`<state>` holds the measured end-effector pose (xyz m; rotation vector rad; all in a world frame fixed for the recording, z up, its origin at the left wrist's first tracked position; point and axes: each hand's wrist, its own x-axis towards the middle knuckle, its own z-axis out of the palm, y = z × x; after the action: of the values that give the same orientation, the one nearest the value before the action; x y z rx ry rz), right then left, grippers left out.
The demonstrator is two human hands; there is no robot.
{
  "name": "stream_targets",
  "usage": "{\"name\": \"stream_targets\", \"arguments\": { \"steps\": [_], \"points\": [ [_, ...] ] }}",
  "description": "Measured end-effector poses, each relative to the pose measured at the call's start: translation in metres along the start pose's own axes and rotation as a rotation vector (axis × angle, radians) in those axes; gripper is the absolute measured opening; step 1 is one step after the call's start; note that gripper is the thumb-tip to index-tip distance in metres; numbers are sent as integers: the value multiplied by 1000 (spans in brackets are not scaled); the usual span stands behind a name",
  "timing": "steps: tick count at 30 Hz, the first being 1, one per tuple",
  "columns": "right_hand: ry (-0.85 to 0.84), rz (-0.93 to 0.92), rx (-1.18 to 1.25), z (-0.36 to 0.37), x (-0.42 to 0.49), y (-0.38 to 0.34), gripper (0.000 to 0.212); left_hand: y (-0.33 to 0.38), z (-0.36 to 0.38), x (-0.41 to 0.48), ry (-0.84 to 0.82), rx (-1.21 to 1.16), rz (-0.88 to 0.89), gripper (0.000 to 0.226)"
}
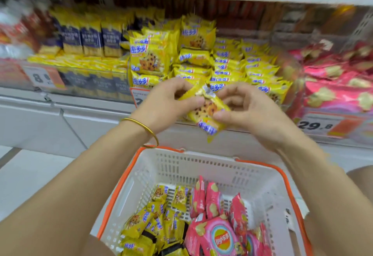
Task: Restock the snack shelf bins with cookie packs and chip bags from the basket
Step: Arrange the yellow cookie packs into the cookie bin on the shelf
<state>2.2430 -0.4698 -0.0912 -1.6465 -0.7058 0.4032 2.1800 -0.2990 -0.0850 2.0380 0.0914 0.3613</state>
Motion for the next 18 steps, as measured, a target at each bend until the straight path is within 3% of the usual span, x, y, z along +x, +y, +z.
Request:
{"name": "stream_targets", "arguments": {
  "steps": [2,6,14,18],
  "points": [
    [112,-80,-79,-6,18,-18,29,3,-4,7,190,-28,45,14],
    [265,-153,-189,-14,57,-39,27,-7,-11,18,424,237,177,27],
    [294,-83,-200,-25,81,-27,27,-10,-14,37,464,834,421,28],
    [289,22,-135,-36,86,-24,46,-1,-20,60,314,1132,455,28]
  ]
}}
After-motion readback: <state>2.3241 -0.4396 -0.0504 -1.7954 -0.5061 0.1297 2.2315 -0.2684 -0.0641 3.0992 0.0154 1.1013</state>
